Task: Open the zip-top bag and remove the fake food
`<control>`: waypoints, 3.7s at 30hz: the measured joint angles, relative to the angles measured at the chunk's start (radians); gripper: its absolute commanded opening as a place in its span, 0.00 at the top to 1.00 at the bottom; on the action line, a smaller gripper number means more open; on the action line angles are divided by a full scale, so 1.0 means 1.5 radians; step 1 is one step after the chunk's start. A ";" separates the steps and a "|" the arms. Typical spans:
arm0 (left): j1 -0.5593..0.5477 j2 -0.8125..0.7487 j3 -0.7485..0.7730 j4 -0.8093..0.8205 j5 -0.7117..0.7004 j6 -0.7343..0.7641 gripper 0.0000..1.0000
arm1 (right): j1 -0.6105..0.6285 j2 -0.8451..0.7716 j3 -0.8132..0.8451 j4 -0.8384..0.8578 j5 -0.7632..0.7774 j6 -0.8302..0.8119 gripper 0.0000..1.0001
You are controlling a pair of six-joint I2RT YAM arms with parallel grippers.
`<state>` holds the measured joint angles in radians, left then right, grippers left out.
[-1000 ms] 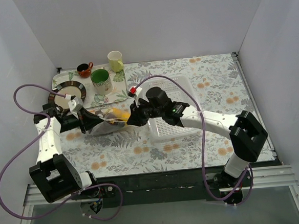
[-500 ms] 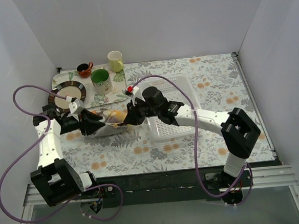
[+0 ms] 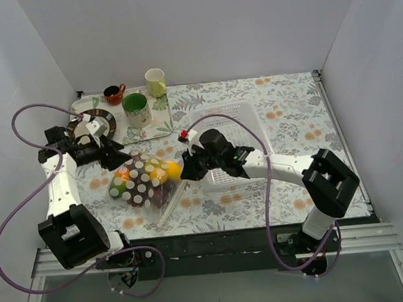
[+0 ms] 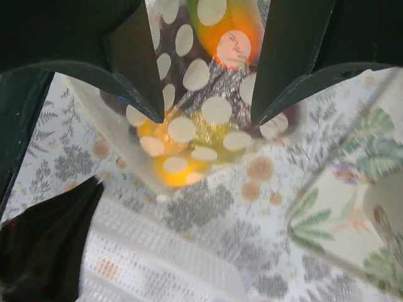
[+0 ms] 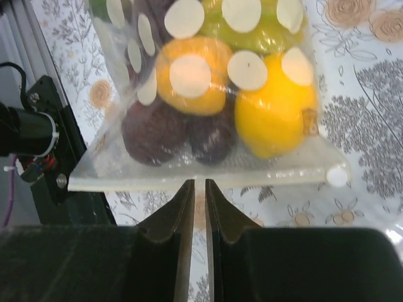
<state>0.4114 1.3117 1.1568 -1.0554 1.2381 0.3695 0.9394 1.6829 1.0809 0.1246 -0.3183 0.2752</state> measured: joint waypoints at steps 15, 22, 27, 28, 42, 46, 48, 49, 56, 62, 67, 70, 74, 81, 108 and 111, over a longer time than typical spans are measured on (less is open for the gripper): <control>0.070 0.146 -0.090 0.035 -0.148 0.021 0.32 | 0.072 -0.095 -0.109 0.002 0.031 -0.065 0.63; 0.098 0.231 -0.054 0.021 -0.136 0.037 0.30 | 0.096 -0.032 -0.109 0.016 0.031 -0.076 0.46; 0.101 0.231 -0.054 0.021 -0.136 0.046 0.31 | 0.100 0.002 -0.100 0.024 0.038 -0.082 0.46; 0.101 0.231 -0.054 0.019 -0.135 0.051 0.31 | 0.100 0.010 -0.095 0.024 0.041 -0.082 0.46; 0.087 0.243 -0.078 -0.024 -0.104 0.099 0.34 | 0.100 0.067 -0.015 0.045 0.073 -0.097 0.45; 0.085 0.243 -0.083 -0.009 -0.110 0.091 0.37 | 0.100 0.103 -0.002 0.043 0.074 -0.103 0.45; 0.085 0.243 -0.088 0.012 -0.120 0.078 0.37 | 0.100 0.109 -0.002 0.036 0.077 -0.106 0.45; 0.085 0.242 -0.092 0.025 -0.125 0.069 0.38 | 0.100 0.109 -0.003 0.035 0.078 -0.107 0.45; 0.079 0.236 -0.113 0.101 -0.161 0.020 0.38 | 0.101 0.096 -0.023 0.063 0.108 -0.116 0.35; 0.050 0.195 -0.146 0.140 -0.184 0.010 0.38 | 0.106 0.104 -0.010 0.091 0.159 -0.130 0.32; 0.018 0.184 -0.152 0.151 -0.194 0.002 0.38 | 0.107 0.153 0.056 0.089 0.185 -0.150 0.33; 0.003 0.184 -0.152 0.155 -0.196 -0.008 0.38 | 0.108 0.191 0.103 0.078 0.188 -0.155 0.34; -0.003 0.184 -0.152 0.158 -0.197 -0.018 0.35 | 0.108 0.212 0.115 0.067 0.187 -0.156 0.37; 0.014 0.194 -0.078 0.090 -0.185 -0.039 0.02 | 0.111 0.213 0.076 0.056 0.188 -0.155 0.40; 0.107 0.192 -0.150 0.033 -0.284 0.070 0.40 | 0.124 0.172 0.044 0.012 0.195 -0.148 0.91; 0.107 0.193 -0.141 0.032 -0.282 0.073 0.38 | 0.130 0.141 0.044 -0.027 0.195 -0.148 0.99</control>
<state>0.5724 1.6016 0.9447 -1.0073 0.8158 0.4786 1.1347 1.8946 1.1473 0.0837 -0.0257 0.0528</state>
